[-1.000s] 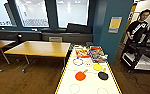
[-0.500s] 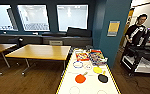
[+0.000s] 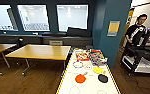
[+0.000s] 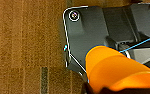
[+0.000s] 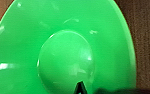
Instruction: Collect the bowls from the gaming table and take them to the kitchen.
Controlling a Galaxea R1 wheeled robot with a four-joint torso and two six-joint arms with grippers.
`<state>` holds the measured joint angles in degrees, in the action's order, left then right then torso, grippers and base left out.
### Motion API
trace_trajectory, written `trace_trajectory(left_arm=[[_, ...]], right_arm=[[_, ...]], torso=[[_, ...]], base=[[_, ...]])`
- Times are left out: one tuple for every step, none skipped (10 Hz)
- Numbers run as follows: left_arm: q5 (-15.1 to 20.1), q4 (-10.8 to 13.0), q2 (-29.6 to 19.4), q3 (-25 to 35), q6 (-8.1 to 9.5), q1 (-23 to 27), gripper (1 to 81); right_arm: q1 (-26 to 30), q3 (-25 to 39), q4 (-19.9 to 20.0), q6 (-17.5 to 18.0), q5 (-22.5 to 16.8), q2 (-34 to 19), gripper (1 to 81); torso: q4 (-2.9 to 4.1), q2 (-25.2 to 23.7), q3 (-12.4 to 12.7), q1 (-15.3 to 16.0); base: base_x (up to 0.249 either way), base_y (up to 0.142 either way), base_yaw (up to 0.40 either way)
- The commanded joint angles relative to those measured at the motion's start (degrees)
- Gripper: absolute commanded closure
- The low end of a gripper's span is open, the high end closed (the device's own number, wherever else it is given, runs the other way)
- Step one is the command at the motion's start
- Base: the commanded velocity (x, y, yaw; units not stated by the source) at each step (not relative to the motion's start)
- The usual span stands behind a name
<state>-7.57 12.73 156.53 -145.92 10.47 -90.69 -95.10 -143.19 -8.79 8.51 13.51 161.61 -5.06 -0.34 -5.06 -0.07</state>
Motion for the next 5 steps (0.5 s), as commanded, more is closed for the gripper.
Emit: trace_trajectory(left_arm=[[2.9,1.3,-0.9,-0.3,-0.63,1.5,81.1],[3.0,1.3,-0.8,-0.3,-0.63,1.5,81.1],[3.1,1.4,-0.6,-0.3,-0.72,1.5,81.1],[3.2,1.4,-0.4,-0.3,-0.63,1.5,81.1],[3.3,1.5,-0.2,-0.3,-0.63,1.5,81.1]], right_arm=[[1.1,-0.5,-0.8,-0.8,-3.2,-0.8,81.1],[1.0,-0.9,-0.8,-0.8,-3.4,-0.7,81.1],[1.0,-0.9,-0.7,-0.8,-3.4,-0.7,81.1],[1.0,-0.9,-0.7,-0.8,-3.3,-0.7,81.1],[1.0,-0.9,-0.7,-0.8,-3.3,-0.7,81.1]], torso=[[0.0,0.0,0.0,0.1],[0.0,0.0,0.0,0.1],[0.0,0.1,0.0,0.2],[0.0,0.1,-0.1,0.3],[0.0,0.0,0.0,0.1]], base=[[0.0,0.0,0.0],[-0.062,0.0,0.0],[-0.077,0.0,0.0],[-0.088,0.0,0.0],[-0.088,0.0,0.0]])
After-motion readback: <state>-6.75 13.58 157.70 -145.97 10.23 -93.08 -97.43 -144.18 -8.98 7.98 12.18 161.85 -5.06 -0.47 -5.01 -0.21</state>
